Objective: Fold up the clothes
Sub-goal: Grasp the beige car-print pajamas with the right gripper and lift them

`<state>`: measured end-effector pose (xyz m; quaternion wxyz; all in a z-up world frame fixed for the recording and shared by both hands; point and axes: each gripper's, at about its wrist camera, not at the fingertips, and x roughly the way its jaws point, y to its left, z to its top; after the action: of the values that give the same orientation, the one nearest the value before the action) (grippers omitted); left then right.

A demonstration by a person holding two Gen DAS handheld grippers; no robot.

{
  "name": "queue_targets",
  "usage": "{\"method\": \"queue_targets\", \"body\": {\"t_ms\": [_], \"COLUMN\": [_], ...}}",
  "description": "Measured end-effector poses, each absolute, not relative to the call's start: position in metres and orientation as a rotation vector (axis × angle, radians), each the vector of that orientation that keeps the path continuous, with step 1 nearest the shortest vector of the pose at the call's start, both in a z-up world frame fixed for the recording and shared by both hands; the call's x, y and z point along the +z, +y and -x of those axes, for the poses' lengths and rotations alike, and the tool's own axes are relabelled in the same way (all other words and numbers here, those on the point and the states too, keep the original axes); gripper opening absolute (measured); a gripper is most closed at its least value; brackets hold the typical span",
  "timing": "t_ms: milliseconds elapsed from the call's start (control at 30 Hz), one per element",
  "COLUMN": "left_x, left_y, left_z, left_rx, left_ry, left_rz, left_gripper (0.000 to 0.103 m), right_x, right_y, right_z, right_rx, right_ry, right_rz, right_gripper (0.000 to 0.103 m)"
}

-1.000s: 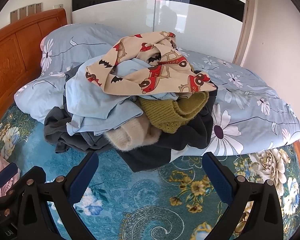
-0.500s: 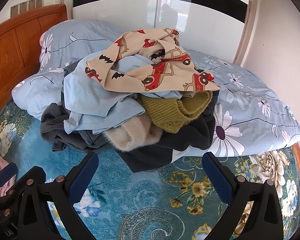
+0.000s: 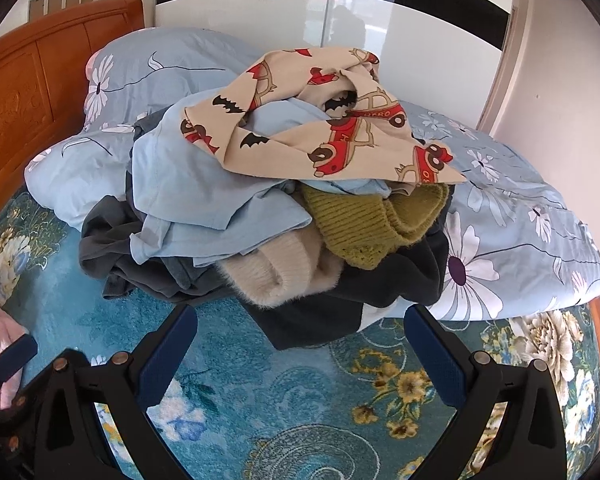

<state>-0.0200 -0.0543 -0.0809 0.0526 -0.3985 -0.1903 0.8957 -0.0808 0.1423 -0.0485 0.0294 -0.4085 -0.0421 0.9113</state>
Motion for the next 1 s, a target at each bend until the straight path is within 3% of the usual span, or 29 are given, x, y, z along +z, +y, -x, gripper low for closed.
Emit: {"method": "queue_targets", "body": {"t_ms": [167, 300, 367, 433, 500, 567, 633, 767, 1000], "left_x": [-0.106, -0.123, -0.127, -0.128, -0.129, -0.129, -0.128, -0.122, -0.075], "left_y": [-0.081, -0.102, -0.111, -0.12, -0.129, -0.138, -0.146, -0.155, -0.136], "left_z": [-0.003, -0.018, -0.026, -0.032, -0.038, -0.044, -0.049, -0.059, -0.092], "left_rx": [2.758, 2.773, 2.794, 2.813, 2.83, 2.844, 2.85, 2.842, 2.812], "left_ry": [-0.641, -0.656, -0.639, -0.618, -0.605, -0.603, -0.617, -0.682, -0.711], "left_rz": [1.212, 1.227, 1.218, 1.212, 1.199, 1.194, 1.192, 1.19, 1.086], "left_gripper": [0.103, 0.103, 0.103, 0.103, 0.103, 0.103, 0.103, 0.103, 0.103], "right_x": [-0.035, -0.036, -0.041, -0.046, -0.053, -0.055, -0.044, 0.015, 0.154], "right_y": [0.131, 0.097, 0.084, 0.071, 0.063, 0.065, 0.07, 0.086, 0.122], "right_z": [0.129, 0.176, 0.197, 0.218, 0.238, 0.246, 0.247, 0.228, 0.147], "right_rx": [2.852, 2.853, 2.818, 2.782, 2.73, 2.696, 2.695, 2.749, 2.856], "right_ry": [-0.118, -0.307, -0.346, -0.384, -0.395, -0.332, -0.265, -0.18, -0.234], "right_rz": [1.23, 1.235, 1.256, 1.276, 1.309, 1.348, 1.327, 1.146, 0.752], "right_gripper": [0.103, 0.101, 0.079, 0.064, 0.056, 0.025, 0.008, 0.006, 0.005]}}
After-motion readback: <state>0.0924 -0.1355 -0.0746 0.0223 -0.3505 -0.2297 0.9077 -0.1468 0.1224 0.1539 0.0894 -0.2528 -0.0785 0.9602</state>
